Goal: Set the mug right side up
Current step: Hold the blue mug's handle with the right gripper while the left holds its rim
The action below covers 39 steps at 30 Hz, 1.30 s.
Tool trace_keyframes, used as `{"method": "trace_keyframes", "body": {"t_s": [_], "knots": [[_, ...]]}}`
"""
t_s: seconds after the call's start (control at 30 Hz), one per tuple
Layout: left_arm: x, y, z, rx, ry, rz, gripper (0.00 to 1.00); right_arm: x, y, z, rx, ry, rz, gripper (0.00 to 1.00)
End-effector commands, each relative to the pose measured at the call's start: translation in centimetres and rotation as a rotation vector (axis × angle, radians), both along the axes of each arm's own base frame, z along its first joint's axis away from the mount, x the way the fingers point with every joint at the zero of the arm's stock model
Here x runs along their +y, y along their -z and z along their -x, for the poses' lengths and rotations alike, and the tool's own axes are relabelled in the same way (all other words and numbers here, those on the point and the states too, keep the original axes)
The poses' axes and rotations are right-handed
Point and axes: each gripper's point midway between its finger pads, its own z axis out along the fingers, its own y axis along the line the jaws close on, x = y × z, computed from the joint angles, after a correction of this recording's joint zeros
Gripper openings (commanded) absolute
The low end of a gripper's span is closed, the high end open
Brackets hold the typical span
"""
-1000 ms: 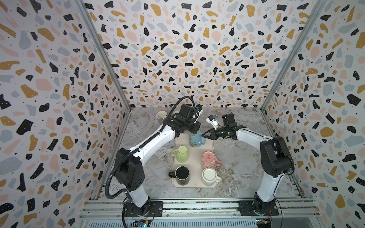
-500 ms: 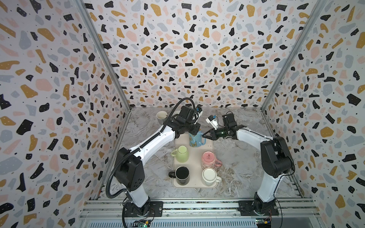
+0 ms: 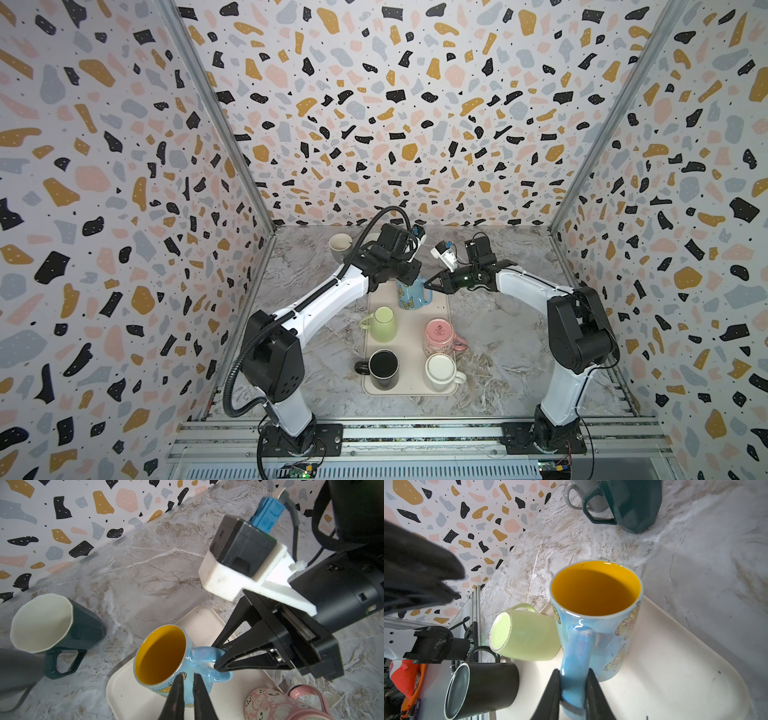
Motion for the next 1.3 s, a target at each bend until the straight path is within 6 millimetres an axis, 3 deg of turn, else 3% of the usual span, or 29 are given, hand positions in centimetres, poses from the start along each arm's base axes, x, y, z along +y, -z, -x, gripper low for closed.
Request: {"method": "trace_keyframes", "body": {"t_s": [0.0, 0.8, 1.27], "knots": [[0.3, -0.1, -0.2, -0.009, -0.017, 0.009, 0.12, -1.5, 6.3, 0.9, 0.107, 0.052, 0.195, 0.0], [2.5, 1.1, -1.0, 0.014, -0.069, -0.016, 0.12, -1.4, 7.0, 0.4, 0.087, 0.066, 0.241, 0.0], [3.0, 1.2, -1.1, 0.014, -0.077, -0.009, 0.12, -1.2, 4.6, -0.7, -0.057, 0.098, 0.294, 0.0]]}}
